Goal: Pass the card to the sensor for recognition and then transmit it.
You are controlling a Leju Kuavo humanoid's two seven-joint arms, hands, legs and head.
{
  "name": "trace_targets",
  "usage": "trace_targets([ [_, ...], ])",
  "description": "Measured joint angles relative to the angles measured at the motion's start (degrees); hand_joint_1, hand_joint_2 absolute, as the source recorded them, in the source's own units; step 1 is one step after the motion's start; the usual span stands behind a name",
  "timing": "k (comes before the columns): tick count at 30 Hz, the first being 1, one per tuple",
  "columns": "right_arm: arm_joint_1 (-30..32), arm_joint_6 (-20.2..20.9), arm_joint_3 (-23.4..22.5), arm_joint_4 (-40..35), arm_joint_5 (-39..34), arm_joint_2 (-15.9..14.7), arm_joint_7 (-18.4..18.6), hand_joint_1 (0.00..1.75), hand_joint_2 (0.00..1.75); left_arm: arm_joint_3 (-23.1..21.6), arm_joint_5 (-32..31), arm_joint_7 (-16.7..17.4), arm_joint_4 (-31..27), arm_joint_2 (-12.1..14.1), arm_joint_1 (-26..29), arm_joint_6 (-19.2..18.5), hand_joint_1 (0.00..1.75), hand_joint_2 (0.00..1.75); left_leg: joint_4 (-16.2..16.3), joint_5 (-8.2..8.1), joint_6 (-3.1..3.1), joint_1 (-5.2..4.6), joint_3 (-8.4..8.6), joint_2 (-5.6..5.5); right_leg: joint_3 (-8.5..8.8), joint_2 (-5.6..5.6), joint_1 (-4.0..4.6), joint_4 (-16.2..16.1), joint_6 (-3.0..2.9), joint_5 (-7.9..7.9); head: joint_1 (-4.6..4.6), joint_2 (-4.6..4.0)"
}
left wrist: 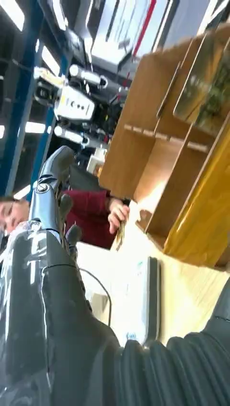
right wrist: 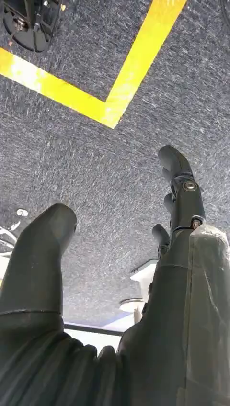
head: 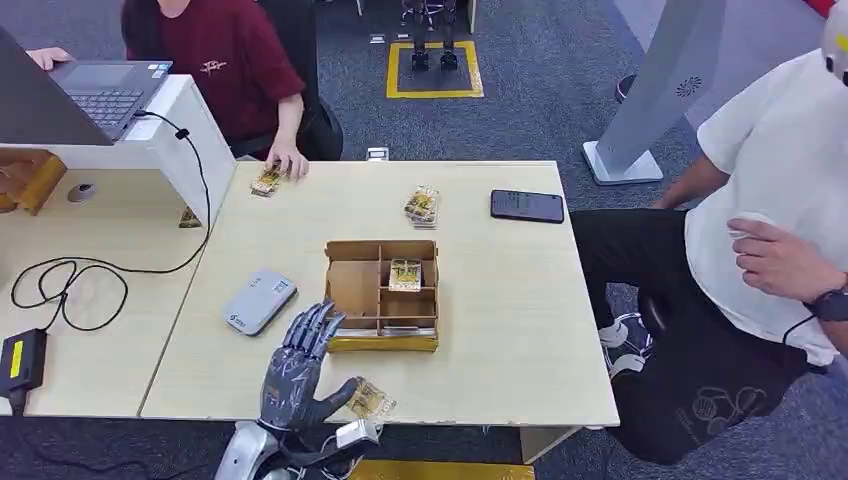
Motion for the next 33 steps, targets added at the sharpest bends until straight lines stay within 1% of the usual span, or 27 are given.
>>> trace_targets([
  [4, 0.0, 0.0, 0.0, 0.0, -0.2, 0.0, 0.0, 0.0, 1.75, -3.0, -2.5, 1.2, -0.9, 0.9, 0.5, 0.0, 0.0, 1.75, 0.0, 0.0, 0.0, 0.0, 0.0, 0.0, 0.0, 0.0, 0.0, 0.0, 0.0, 0.0, 0.02, 0.0],
  [8, 0.0, 0.0, 0.0, 0.0, -0.2, 0.0, 0.0, 0.0, 1.75, -7.3, -9.3, 4.6, -1.4, 1.3, 1.1, 0.1, 0.0, 1.75, 0.0, 0.01, 0.02, -0.01, -0.01, 0.0, 0.0, 0.0, 0.0, 0.0, 0.01, 0.0, 0.02, 0.0],
  [11, 0.0, 0.0, 0.0, 0.0, 0.1, 0.0, 0.0, 0.0, 1.75, -9.2, -12.2, 7.0, -1.4, 1.2, 1.3, 0.1, 0.0, 1.75, 0.0, 0.01, 0.02, -0.01, -0.01, 0.0, 0.0, 0.0, -0.01, 0.0, 0.01, 0.0, 0.02, 0.0],
  [16, 0.0, 0.0, 0.0, 0.0, 0.5, 0.0, 0.1, 0.0, 1.75, -9.9, -17.0, 9.0, -1.2, 0.6, 1.1, 0.1, 0.0, 1.75, 0.0, 0.01, 0.02, -0.01, 0.0, 0.0, 0.0, 0.0, -0.01, 0.0, 0.02, 0.01, 0.0, 0.0],
  [19, 0.0, 0.0, 0.0, 0.0, 0.5, 0.0, 0.2, 0.0, 1.75, -9.9, -17.5, 9.2, -0.5, -0.6, 0.6, 0.1, 0.0, 1.75, 0.0, 0.01, 0.02, -0.01, 0.0, 0.0, 0.0, -0.01, 0.0, 0.0, 0.05, 0.04, 0.0, 0.0],
  [23, 0.0, 0.0, 0.0, 0.0, 0.5, 0.1, 0.3, 0.0, 1.75, -9.7, -18.9, 10.6, 0.4, -2.2, -0.8, 0.1, 0.0, 1.75, 0.0, 0.02, 0.03, -0.01, 0.0, -0.01, 0.01, -0.01, 0.0, 0.0, 0.06, 0.06, 0.0, 0.0],
  [28, 0.0, 0.0, 0.4, 0.0, 0.6, 0.2, 0.4, 0.0, 1.75, -9.1, -19.7, 11.7, 0.8, -3.3, -2.1, 0.1, 0.0, 1.75, 0.0, 0.04, 0.06, -0.01, 0.0, 0.0, 0.01, -0.01, -0.01, 0.0, 0.06, 0.06, 0.0, 0.0],
  [33, 0.0, 0.0, 0.9, 0.0, 0.6, 0.2, 0.5, 0.0, 1.75, -8.9, -20.0, 12.3, 0.9, -3.8, -3.1, 0.1, 0.0, 1.75, 0.0, 0.04, 0.06, -0.01, 0.0, 0.0, 0.0, -0.01, 0.0, 0.0, 0.07, 0.06, 0.02, 0.0],
])
